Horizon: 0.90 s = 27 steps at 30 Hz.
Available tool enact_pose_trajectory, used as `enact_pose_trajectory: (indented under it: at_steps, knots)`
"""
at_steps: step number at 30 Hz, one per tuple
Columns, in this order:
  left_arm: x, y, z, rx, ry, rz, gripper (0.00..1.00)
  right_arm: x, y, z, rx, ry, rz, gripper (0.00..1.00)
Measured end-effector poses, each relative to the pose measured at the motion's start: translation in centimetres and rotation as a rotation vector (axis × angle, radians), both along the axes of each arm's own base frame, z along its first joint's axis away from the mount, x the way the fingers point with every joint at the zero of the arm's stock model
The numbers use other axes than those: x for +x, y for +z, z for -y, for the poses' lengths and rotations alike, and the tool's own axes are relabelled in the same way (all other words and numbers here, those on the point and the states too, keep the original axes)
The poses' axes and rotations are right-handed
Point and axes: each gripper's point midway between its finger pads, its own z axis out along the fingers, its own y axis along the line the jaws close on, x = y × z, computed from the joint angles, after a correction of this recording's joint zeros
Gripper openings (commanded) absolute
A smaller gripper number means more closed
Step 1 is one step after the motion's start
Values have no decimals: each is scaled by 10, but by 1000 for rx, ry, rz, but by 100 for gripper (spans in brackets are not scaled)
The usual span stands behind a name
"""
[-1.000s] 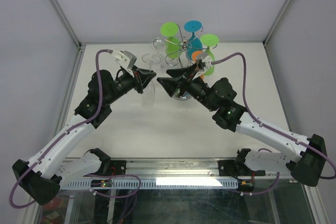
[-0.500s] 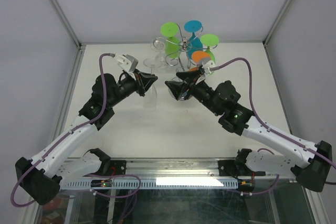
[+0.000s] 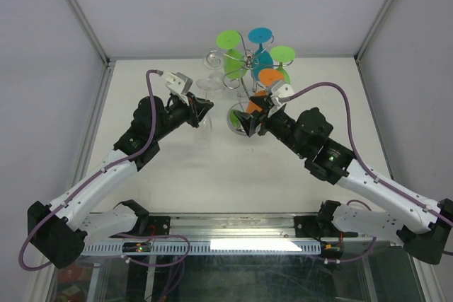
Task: Place the wine glass upside down on the wine glass rack
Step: Turn the wine glass upside down at the wine rack.
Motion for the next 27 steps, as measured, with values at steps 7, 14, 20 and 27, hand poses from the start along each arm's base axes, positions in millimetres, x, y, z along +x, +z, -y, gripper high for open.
enact_pose_trajectory:
  at_steps: [7,14,20,27]
  knots:
    - [2,0,-1,13,18,16,0,8,29,7,-39,-20,7,64]
    - [-5,-3,9,36,-8,23,0,39,46,42,66,-81,-77,64]
    - [-8,-7,17,49,-12,22,0,50,56,78,189,-141,-140,64]
    - [-8,-16,35,83,-27,8,0,36,67,101,293,-164,-137,65]
